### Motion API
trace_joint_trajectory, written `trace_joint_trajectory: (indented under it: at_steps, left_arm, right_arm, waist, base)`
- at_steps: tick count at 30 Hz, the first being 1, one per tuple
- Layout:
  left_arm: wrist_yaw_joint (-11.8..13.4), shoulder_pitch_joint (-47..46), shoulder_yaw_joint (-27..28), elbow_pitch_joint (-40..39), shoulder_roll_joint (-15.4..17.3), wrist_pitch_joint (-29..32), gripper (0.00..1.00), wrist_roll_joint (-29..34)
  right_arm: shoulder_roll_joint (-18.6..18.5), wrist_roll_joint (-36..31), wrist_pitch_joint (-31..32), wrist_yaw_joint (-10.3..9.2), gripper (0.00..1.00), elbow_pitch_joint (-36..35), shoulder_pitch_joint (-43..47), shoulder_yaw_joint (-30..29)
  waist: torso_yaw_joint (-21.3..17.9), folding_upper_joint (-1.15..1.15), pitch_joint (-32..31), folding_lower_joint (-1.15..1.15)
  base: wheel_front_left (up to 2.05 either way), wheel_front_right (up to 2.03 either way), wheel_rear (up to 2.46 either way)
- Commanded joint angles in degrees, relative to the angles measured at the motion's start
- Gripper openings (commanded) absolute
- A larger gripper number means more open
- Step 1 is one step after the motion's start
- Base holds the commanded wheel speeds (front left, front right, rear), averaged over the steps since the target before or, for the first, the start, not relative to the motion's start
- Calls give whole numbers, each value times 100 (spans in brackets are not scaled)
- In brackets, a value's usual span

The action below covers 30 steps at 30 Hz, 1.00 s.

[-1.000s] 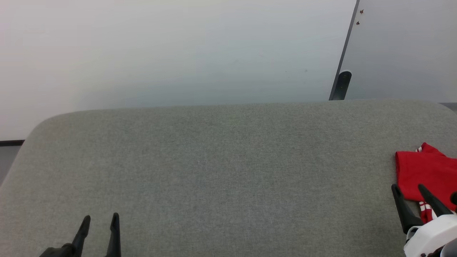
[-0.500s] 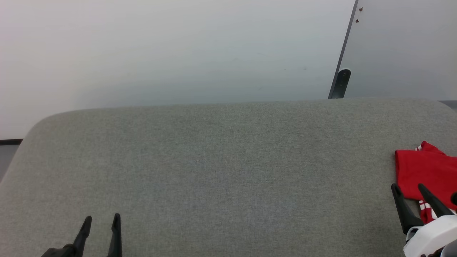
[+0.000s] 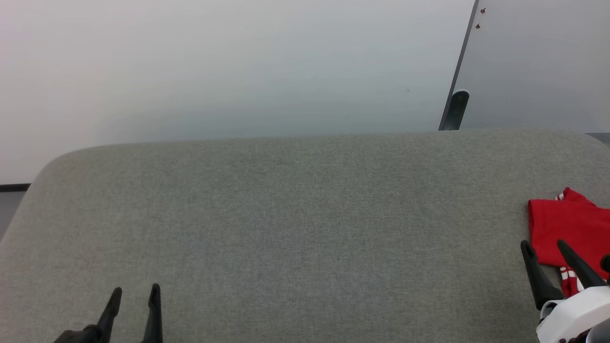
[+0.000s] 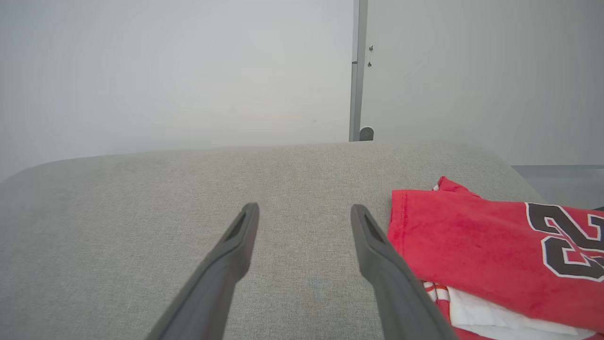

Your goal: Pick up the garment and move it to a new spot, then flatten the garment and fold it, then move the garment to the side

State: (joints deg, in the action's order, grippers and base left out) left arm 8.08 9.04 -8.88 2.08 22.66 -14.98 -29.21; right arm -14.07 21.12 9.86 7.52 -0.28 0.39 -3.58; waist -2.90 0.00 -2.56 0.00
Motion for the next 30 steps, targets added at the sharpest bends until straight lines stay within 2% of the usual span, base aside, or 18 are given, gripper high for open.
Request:
trace_joint_trajectory:
  at_steps: [1,18,30]
  left_arm:
    - [26,-44,5,-7,13,-19,100,-33]
    - [-39,-179,99,21,-15,-23,100,23]
    - [-92,-225,151,101,-55,-24,100,56]
  right_arm:
    - [-2,-9,-61,-6,100,-30,44,1]
    - [91,-519,-1159,-6,100,46,53,-95]
    - [154,-626,-1343,-6,100,178,22,-89]
  waist:
    - [2,0,0,0]
    - [19,0,17,0]
    - [20,0,25,0]
  base:
    - [0,0,0]
    - [0,0,0]
    - [0,0,0]
